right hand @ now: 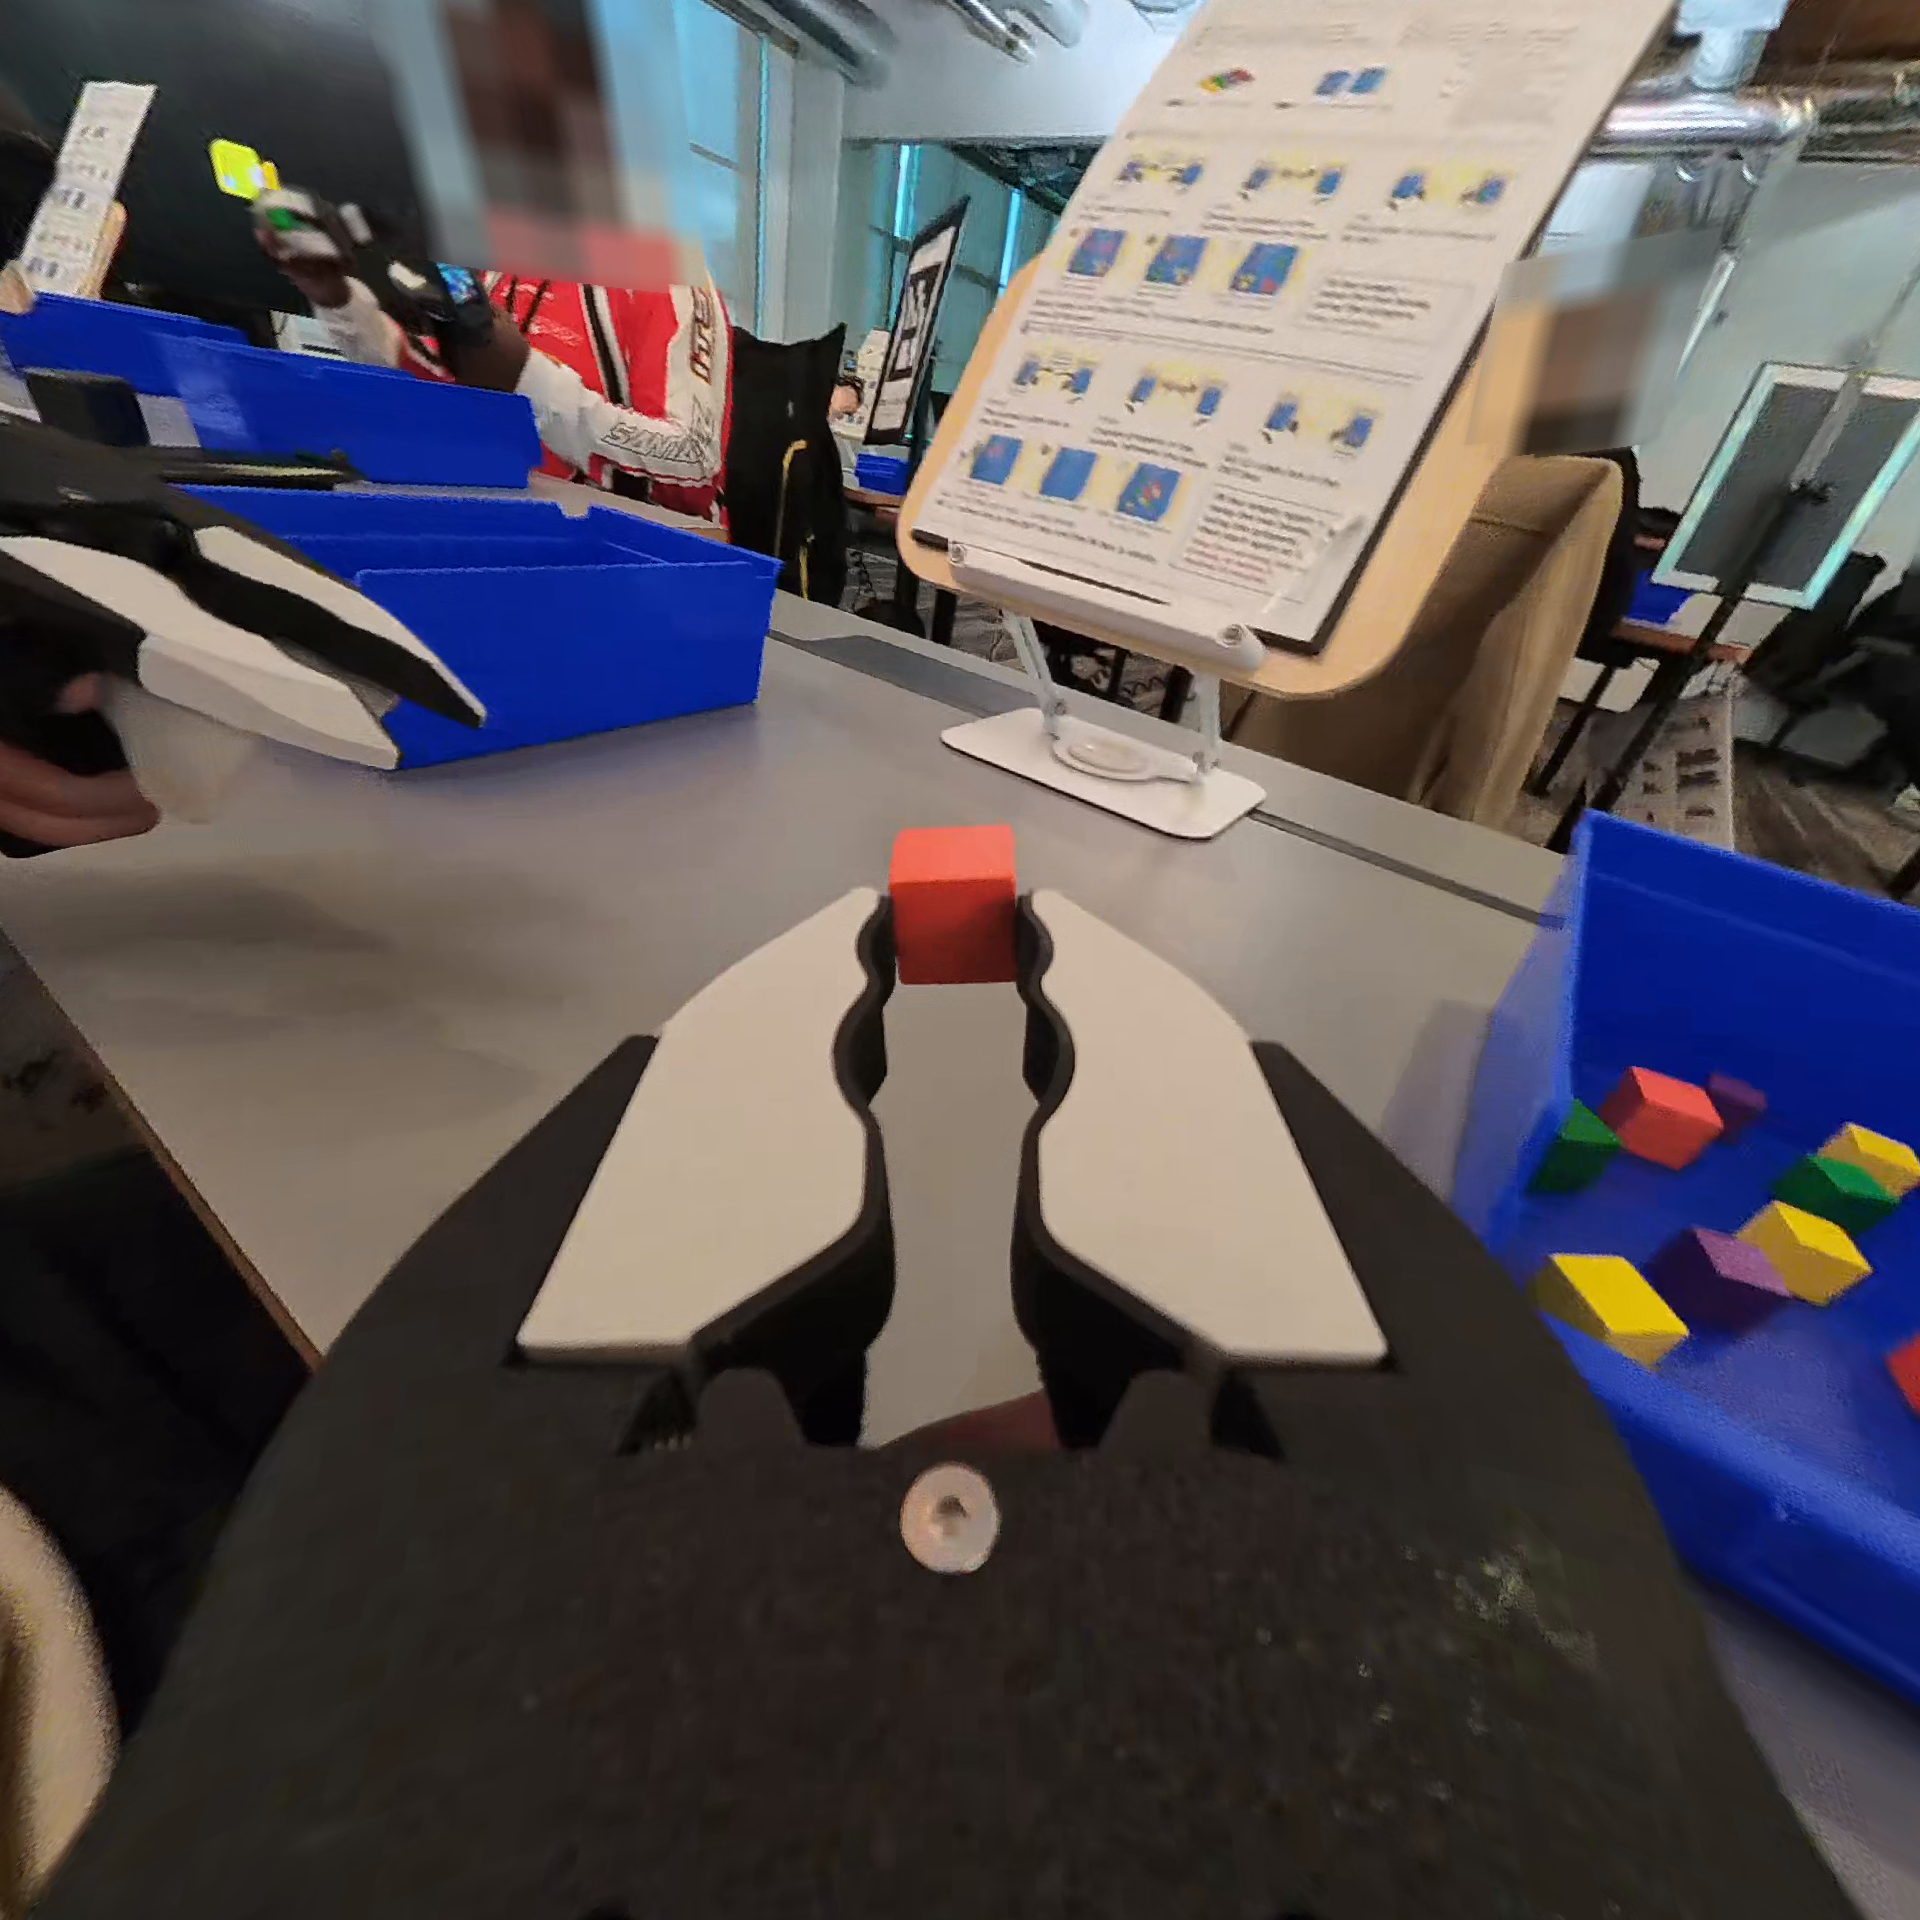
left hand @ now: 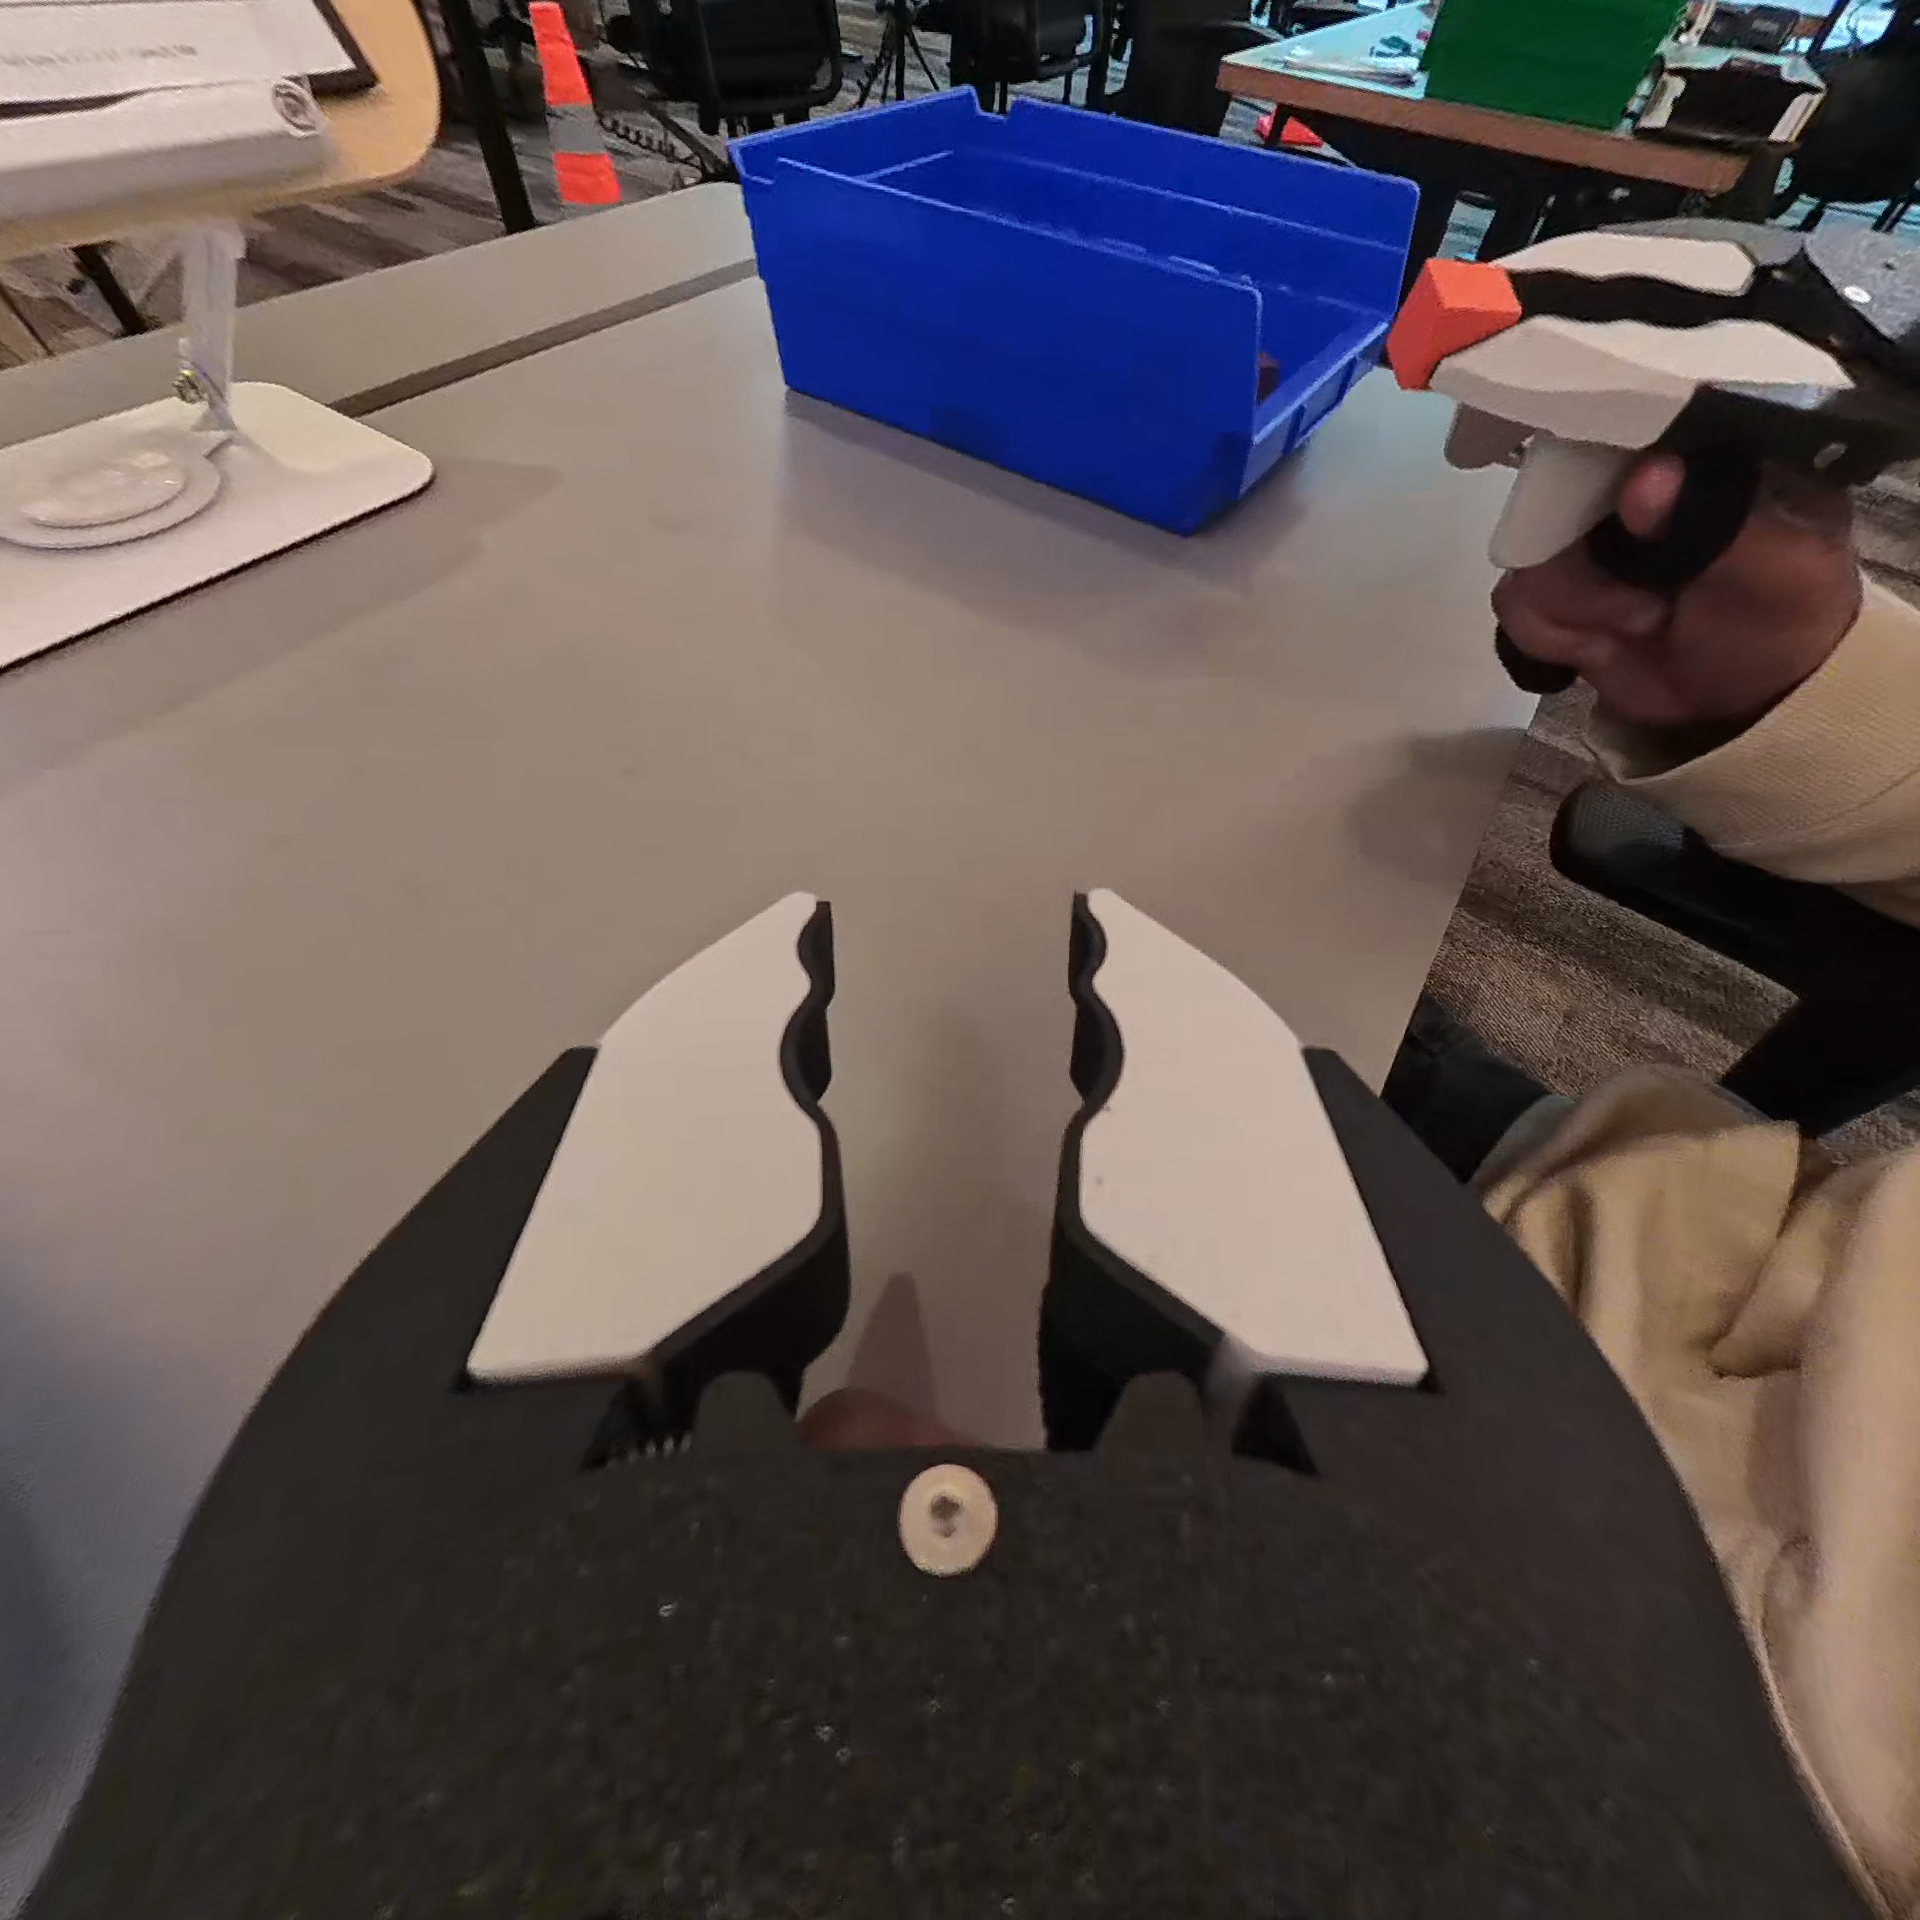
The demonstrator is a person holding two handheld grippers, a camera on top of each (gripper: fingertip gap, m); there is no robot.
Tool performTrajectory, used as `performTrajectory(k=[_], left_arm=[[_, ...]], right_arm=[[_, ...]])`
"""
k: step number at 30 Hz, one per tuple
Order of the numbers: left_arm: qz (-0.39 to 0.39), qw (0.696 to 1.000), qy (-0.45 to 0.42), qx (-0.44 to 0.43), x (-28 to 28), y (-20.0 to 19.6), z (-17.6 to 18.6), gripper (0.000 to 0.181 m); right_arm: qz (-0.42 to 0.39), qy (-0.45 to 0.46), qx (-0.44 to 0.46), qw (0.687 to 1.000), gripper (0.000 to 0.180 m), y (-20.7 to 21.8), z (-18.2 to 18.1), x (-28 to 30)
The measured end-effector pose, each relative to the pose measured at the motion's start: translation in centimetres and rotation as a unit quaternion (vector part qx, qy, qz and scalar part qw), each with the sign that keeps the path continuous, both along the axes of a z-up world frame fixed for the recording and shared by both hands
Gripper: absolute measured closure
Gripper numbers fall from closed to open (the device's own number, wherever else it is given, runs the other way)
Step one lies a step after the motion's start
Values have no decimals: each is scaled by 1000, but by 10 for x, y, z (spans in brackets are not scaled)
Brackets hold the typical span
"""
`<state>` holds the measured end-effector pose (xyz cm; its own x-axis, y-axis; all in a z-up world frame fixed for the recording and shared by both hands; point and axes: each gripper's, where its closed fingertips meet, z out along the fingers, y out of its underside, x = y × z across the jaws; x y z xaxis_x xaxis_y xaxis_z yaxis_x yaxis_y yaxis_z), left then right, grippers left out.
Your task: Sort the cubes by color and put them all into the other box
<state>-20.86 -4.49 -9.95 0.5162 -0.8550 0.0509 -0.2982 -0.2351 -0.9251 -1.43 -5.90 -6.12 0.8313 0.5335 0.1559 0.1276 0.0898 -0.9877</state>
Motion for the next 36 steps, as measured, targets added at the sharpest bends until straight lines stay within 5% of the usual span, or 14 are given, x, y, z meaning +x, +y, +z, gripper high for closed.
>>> performTrajectory(k=[10, 13, 17, 24, 26, 31, 36], left_arm=[[2, 1000, 22, -15, 4, 8, -13, 138], [-1, 1000, -3, -28, 3, 8, -6, 138], [-17, 998, -33, -59, 3, 4, -1, 139], [-1, 999, -10, -31, -6, 5, -2, 139], [-4, 1000, -10, -29, -6, 2, -1, 139], [-5, 1000, 0, -30, -7, -2, -3, 138], [59, 998, 9, -4, -27, 3, 1, 138]], right_arm=[[-49, -11, -27, 998, 158, 23, 11, 53], [-93, -80, -144, 982, 158, 59, 10, 121], [-72, -196, -363, 908, 158, 103, -37, 190], [29, -346, -563, 750, 157, 111, -111, 207], [38, -360, -585, 726, 157, 107, -119, 208], [28, -341, -580, 739, 147, 103, -107, 206], [-43, -251, -385, 887, 143, 88, -25, 161]])
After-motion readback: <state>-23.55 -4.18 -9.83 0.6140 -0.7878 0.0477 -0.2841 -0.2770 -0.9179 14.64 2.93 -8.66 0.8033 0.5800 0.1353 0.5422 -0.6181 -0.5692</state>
